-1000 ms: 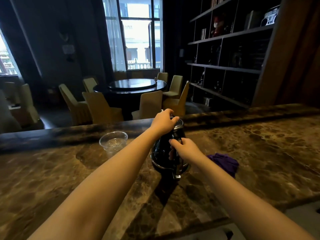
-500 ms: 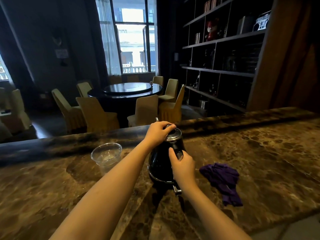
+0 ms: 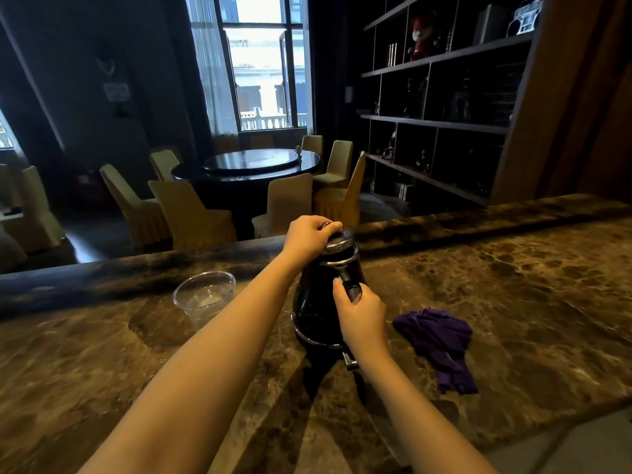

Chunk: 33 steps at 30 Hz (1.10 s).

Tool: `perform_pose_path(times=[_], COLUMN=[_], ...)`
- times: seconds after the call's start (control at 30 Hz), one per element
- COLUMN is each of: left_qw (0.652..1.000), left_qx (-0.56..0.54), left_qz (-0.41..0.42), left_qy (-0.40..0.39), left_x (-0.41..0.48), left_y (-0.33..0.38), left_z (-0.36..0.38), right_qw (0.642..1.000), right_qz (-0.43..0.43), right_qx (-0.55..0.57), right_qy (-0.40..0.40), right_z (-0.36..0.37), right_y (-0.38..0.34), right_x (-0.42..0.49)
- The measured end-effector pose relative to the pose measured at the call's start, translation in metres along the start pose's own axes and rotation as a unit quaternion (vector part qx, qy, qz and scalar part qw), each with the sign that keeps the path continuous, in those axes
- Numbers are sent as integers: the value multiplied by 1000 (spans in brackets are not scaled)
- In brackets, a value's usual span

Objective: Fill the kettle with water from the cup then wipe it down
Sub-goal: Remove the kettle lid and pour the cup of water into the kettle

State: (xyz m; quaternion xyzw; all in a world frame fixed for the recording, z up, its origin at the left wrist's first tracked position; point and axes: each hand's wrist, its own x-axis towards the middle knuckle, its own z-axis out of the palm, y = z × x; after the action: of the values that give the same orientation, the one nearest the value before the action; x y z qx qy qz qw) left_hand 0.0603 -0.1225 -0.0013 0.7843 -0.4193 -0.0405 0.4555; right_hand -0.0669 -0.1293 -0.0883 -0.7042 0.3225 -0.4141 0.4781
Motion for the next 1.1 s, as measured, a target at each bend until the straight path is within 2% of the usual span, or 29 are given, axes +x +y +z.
perform_pose_path(times=[0.1, 0.2, 0.47, 0.7, 1.1], left_qw=[996, 992, 988, 994, 993], left_qx=[-67, -96, -88, -20, 67], left_qz=[-5, 4, 10, -39, -86], left_qy=[57, 79, 130, 101, 48], left_x=[-7, -15, -92, -173, -202], left_y=[-4, -7, -49, -107, -150], left_z=[-7, -17, -26, -21, -26], right_qw=[1000, 1000, 1000, 1000, 998], right_qz=[-9, -8, 3, -14, -57], right_qx=[-6, -9, -1, 13, 6], right_qy=[-2, -3, -13, -18, -21], right_z=[-2, -2, -1, 3, 7], right_y=[0, 0, -6, -4, -6], right_x=[0, 3, 3, 2, -2])
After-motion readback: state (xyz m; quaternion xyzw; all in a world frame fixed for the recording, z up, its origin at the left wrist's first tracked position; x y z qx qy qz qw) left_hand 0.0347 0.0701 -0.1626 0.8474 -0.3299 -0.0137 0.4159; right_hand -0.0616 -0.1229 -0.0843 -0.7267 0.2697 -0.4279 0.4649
